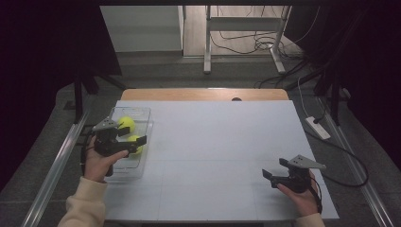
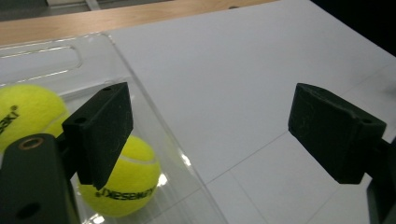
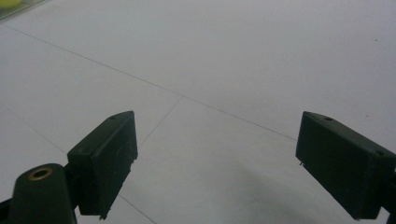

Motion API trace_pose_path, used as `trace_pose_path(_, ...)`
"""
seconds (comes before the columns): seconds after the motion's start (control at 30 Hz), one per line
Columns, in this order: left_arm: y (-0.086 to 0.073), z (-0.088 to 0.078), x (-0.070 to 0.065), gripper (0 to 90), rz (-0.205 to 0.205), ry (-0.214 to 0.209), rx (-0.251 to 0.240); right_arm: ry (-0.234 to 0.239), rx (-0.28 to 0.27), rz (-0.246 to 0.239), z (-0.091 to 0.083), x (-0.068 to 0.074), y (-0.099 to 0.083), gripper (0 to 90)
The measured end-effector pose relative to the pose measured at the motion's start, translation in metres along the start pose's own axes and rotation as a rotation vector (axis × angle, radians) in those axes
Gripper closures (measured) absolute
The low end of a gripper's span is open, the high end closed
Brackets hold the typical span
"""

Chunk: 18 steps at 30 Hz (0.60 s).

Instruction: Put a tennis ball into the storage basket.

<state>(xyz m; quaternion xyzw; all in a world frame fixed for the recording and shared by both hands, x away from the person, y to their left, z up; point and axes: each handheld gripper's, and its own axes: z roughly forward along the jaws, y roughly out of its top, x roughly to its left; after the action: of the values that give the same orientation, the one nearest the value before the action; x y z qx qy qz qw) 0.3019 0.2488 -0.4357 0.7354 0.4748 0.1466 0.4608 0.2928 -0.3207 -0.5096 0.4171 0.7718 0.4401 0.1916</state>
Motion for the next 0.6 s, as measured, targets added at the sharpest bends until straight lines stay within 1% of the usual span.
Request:
trace_pose_path(0.07, -0.001, 0.000, -0.006, 14.9, 0.015, -0.015, -0.011, -0.001, -0.002, 0.002, -0.002, 0.000, 0.000, 12.8)
trace_pose_path(0.2, -0.003, 0.001, -0.016, 14.6, 0.032, -0.038, -0.029, -0.001, -0.015, 0.012, -0.006, 0.000, -0.001, 12.8)
trace_pose_path(0.27, -0.005, 0.002, -0.022, 14.6, 0.039, -0.057, -0.039, -0.002, -0.022, 0.021, -0.008, -0.001, -0.001, 12.8)
trace_pose_path(0.43, -0.010, 0.005, -0.028, 14.1, 0.052, -0.072, -0.047, -0.003, -0.040, 0.033, -0.012, -0.002, 0.001, 12.9)
trace_pose_path(0.47, -0.013, 0.006, -0.032, 13.9, 0.059, -0.080, -0.046, -0.002, -0.044, 0.034, -0.013, -0.002, 0.001, 12.9)
trace_pose_path(0.6, -0.019, 0.008, -0.037, 13.6, 0.061, -0.091, -0.047, 0.000, -0.048, 0.035, -0.014, -0.003, 0.001, 12.9)
